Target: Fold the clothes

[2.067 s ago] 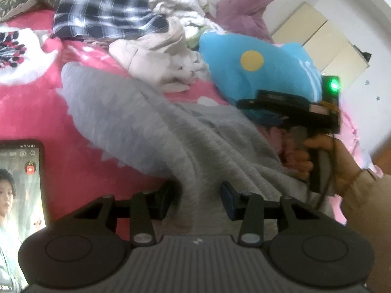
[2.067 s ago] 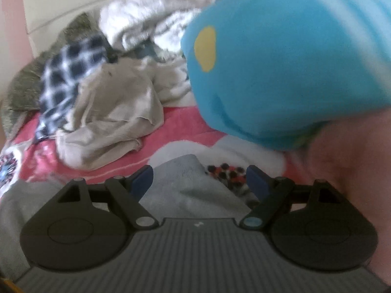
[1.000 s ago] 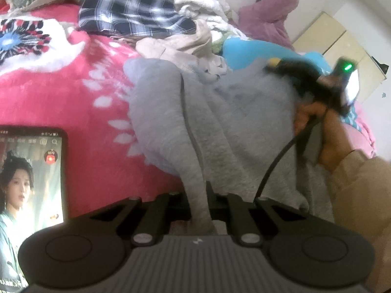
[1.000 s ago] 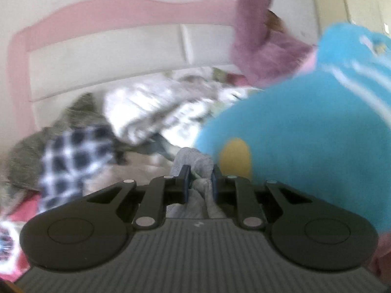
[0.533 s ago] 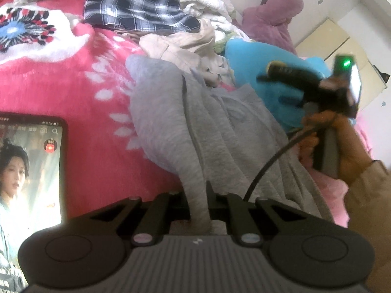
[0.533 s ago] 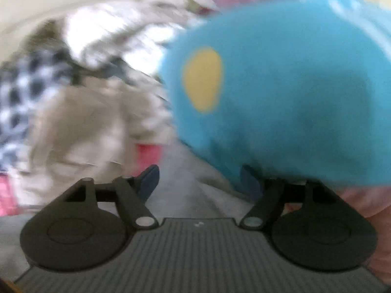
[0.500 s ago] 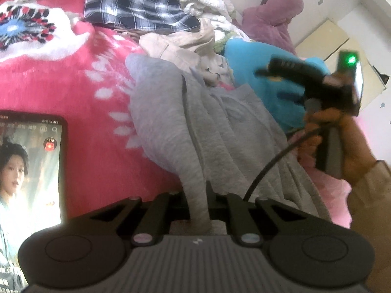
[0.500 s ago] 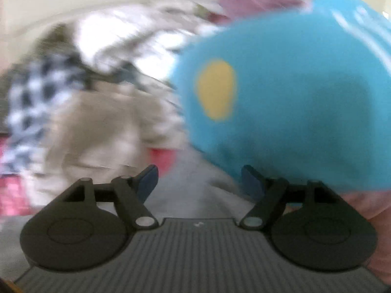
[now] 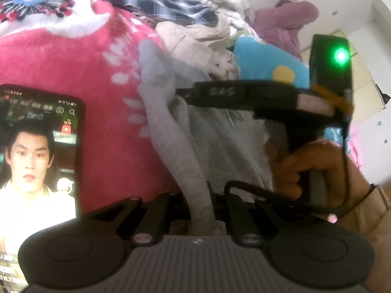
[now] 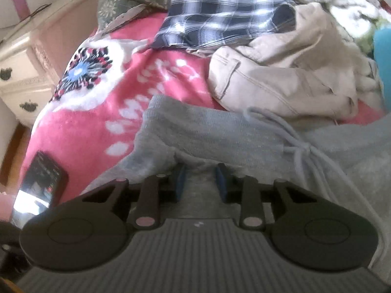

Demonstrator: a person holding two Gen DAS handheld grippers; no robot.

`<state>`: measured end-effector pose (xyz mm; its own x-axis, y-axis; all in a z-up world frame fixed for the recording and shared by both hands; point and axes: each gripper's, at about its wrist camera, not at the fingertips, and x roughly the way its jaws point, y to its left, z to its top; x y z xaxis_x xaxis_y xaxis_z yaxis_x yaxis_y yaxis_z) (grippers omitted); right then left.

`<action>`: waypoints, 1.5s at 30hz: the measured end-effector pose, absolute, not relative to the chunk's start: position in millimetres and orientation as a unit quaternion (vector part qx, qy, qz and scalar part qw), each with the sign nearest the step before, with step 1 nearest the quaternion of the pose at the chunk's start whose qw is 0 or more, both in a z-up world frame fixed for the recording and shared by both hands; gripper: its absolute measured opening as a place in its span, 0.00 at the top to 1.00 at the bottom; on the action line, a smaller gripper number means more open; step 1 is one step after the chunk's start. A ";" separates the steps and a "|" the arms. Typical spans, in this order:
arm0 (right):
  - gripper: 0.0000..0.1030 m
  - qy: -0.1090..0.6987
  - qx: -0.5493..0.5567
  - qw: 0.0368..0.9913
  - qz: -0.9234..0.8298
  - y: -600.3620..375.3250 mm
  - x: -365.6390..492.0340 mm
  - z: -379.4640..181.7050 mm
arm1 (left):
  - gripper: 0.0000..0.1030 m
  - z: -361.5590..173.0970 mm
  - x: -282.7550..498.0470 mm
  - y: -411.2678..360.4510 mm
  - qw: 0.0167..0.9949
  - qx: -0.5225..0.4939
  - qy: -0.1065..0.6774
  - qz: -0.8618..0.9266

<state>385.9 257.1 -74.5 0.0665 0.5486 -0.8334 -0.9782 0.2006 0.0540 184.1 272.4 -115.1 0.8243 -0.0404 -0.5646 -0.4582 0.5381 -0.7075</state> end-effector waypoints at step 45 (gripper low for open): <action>0.53 0.362 -0.062 0.852 0.374 159.2 470.4 -17.9 | 0.85 -114.0 176.5 269.9 0.824 -0.483 0.263 0.135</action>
